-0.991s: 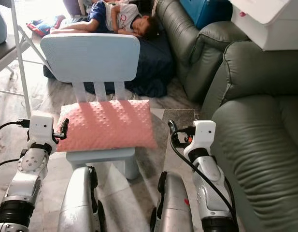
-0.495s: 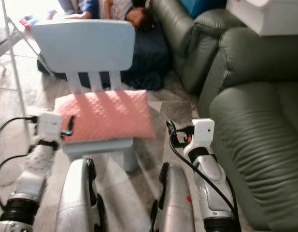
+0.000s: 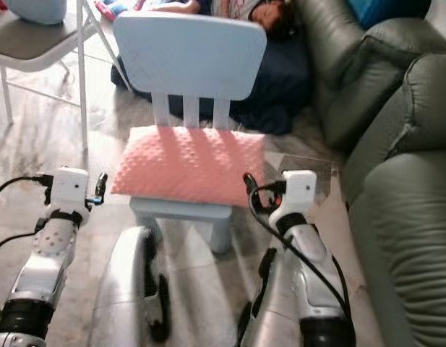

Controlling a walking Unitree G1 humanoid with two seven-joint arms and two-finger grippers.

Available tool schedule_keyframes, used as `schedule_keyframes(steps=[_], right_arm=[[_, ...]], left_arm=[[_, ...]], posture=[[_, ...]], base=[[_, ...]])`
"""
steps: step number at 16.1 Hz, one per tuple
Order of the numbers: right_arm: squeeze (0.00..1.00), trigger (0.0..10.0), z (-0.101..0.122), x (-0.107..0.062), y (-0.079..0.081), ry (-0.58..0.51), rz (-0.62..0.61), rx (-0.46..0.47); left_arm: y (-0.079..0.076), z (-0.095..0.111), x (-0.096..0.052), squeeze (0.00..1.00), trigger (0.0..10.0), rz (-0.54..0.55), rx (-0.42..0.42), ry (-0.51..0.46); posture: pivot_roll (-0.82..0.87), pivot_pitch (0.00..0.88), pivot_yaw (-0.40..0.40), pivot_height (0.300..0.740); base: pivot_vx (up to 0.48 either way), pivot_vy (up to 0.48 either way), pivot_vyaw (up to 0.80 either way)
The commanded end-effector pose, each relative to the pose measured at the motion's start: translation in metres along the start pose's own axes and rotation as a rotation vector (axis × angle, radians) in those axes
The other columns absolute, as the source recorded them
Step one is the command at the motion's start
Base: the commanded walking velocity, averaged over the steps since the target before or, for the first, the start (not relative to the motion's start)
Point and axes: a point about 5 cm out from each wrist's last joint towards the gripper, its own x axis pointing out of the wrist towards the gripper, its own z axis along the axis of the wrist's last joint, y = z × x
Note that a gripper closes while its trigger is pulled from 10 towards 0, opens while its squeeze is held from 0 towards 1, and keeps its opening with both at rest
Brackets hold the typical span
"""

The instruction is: Move the pillow to the sofa

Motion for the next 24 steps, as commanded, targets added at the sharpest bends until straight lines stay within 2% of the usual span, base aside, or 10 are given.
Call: schedule_keyframes(steps=[1,3,7,12,14,17,24], right_arm=[[0.00,10.0,0.0010,-0.0030,-0.0039,0.000,-0.017,0.006],[0.00,10.0,0.0028,-0.0024,-0.0021,-0.004,0.004,-0.024],[0.00,10.0,0.0026,-0.0013,-0.0026,-0.003,-0.005,-0.002],[0.00,10.0,0.0032,-0.0003,-0.0027,-0.005,0.000,-0.010],[0.00,10.0,0.0049,-0.0004,-0.0006,-0.015,0.024,-0.040],[0.00,10.0,0.0044,0.0002,-0.0011,-0.013,0.013,-0.021],[0.00,10.0,0.0046,0.0000,-0.0017,-0.016,0.009,-0.009]], left_arm=[[-0.0007,0.0046,-0.0001,0.00,10.0,-0.024,-0.010,-0.021],[-0.0013,0.0057,-0.0004,0.00,10.0,-0.035,-0.011,-0.028],[-0.0029,0.0049,-0.0014,0.00,10.0,-0.044,-0.019,-0.021],[-0.0054,0.0033,-0.0019,0.00,10.0,-0.062,-0.036,-0.011],[-0.0056,0.0023,-0.0018,0.00,10.0,-0.064,-0.037,-0.005],[-0.0060,0.0015,-0.0020,0.00,10.0,-0.057,-0.046,0.000],[-0.0061,0.0003,-0.0030,0.00,10.0,-0.045,-0.043,0.003]], posture=[[-0.04,0.159,-0.050,0.507],[-0.04,0.161,-0.050,0.507],[-0.04,0.161,-0.050,0.507],[-0.04,0.160,-0.051,0.507],[-0.04,0.159,-0.052,0.507],[-0.04,0.157,-0.053,0.507],[-0.03,0.164,-0.054,0.507]], base=[[0.000,0.000,0.00],[0.000,0.000,0.34],[0.000,0.000,0.32],[0.328,0.000,0.00],[0.356,0.000,0.70],[0.321,0.000,0.39],[0.000,0.000,0.00]])
